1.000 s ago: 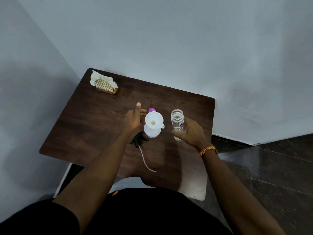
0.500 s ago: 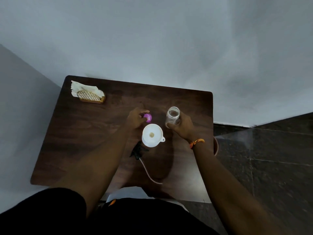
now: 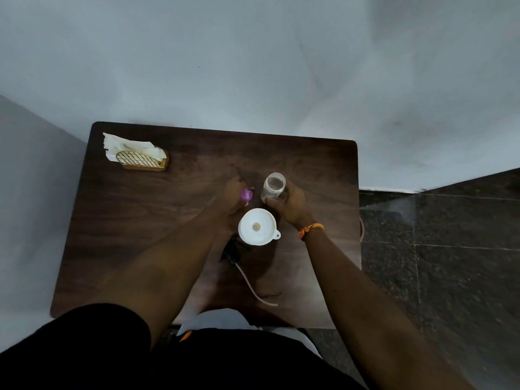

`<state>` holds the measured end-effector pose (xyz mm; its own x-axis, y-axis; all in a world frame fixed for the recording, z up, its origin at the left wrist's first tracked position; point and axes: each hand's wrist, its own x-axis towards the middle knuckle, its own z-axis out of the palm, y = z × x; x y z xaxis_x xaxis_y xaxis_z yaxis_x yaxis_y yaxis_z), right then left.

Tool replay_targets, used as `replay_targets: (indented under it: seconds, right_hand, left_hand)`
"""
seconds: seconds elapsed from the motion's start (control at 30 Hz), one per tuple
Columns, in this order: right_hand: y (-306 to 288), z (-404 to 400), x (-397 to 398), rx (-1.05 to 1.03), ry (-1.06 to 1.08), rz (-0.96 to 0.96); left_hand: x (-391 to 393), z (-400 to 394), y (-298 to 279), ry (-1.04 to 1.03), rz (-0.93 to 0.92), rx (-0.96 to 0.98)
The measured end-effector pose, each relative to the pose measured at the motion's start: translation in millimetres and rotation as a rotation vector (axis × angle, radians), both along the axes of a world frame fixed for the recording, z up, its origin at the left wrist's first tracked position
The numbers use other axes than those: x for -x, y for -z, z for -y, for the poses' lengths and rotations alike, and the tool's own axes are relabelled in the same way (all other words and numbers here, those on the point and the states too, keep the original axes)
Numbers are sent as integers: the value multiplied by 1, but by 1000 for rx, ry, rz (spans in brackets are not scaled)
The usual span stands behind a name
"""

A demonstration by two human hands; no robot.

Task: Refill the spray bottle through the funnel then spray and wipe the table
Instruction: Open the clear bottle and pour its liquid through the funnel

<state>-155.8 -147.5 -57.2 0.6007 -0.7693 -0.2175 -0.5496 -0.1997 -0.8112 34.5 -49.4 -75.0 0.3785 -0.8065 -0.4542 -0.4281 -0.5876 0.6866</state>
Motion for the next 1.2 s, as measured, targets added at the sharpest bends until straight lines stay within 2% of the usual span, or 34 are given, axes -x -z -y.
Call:
replay_targets:
  seconds: [0.1,0.2,0.3,0.37,0.47,0.7,0.9,1.0,1.13,1.2]
  right_hand:
    - [-2,1,-1,-32,6,-21]
    - [-6,4,-5,-61,-1,-65]
    - [-9,4,-7,-62,8,-85]
    - [-12,3,-7,-77,10,-79]
    - [-18,1,-6,-109,5,-65]
    - [-21,-5,-1,-101,-24,-66]
    - [-27,-5,0,-90,-23,-53]
    - [-27,-4,1,-111,-37,-76]
    - [-27,-2,-3,-95,-37,-143]
    - [-31,-3,-2,-104,-36,-143]
  left_hand:
    - [-4,5,-10,-143,10,115]
    - [-3,14,-44,-336,-112,252]
    - [7,17,-75,-333,-188,406]
    - [17,14,-89,-258,-192,459]
    - [30,6,-95,-50,-94,511]
    - [39,7,-96,300,242,422]
    - [39,14,-107,475,266,387]
    - [39,11,-113,402,151,389]
    - [49,7,-112,62,105,376]
    - [50,10,-111,-4,116,350]
